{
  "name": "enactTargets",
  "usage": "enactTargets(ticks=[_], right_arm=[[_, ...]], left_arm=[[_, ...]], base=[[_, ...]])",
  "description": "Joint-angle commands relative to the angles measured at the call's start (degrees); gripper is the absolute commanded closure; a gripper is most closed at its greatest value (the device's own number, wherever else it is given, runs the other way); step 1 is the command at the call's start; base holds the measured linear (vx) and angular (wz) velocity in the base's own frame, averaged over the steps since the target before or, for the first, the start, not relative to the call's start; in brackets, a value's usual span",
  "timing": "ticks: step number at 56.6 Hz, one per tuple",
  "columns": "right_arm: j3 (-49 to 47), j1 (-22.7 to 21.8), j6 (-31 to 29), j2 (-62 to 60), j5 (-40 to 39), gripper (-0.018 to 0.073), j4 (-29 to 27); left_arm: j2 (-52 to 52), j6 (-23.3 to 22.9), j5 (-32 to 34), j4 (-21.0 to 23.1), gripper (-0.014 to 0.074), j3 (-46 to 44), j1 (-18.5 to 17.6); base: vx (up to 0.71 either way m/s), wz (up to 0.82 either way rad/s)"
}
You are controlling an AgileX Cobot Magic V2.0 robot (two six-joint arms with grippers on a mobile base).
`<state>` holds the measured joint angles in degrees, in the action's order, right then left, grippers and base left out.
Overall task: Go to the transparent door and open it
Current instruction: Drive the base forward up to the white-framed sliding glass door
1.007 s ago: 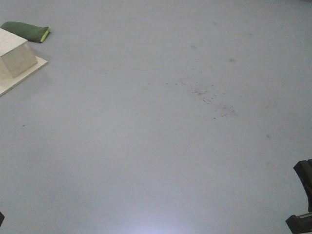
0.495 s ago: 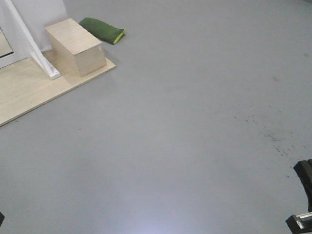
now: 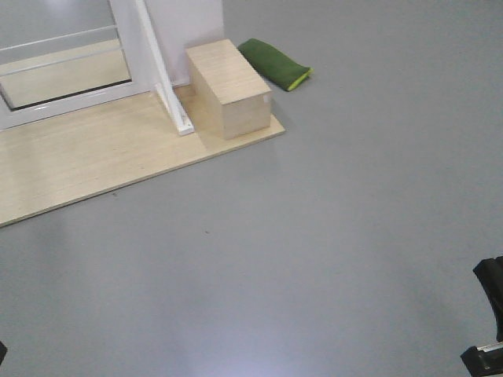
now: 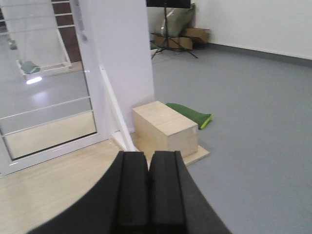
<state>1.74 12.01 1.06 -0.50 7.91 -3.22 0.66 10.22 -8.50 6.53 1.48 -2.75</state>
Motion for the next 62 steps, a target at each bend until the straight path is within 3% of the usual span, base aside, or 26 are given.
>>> enactTargets(ticks=[1, 37, 62], right_arm=[[0.1, -0.2, -0.2, -0.9, -4.6, 0.0564, 0.4], [0.1, -0.2, -0.2, -0.9, -4.6, 0.0564, 0.4], [0.1, -0.2, -0.2, -0.9, -4.6, 0.0564, 0.4]], left_arm=[[0.7, 0.0, 4.6, 0.2, 0.0594, -1.4, 0.0], [0.7, 0.0, 4.6, 0.2, 0.0594, -1.4, 0.0], [0.7, 0.0, 4.6, 0.2, 0.0594, -1.4, 0.0]], base=[[0.42, 0.63], [0.41, 0.62], [0.43, 0.23]])
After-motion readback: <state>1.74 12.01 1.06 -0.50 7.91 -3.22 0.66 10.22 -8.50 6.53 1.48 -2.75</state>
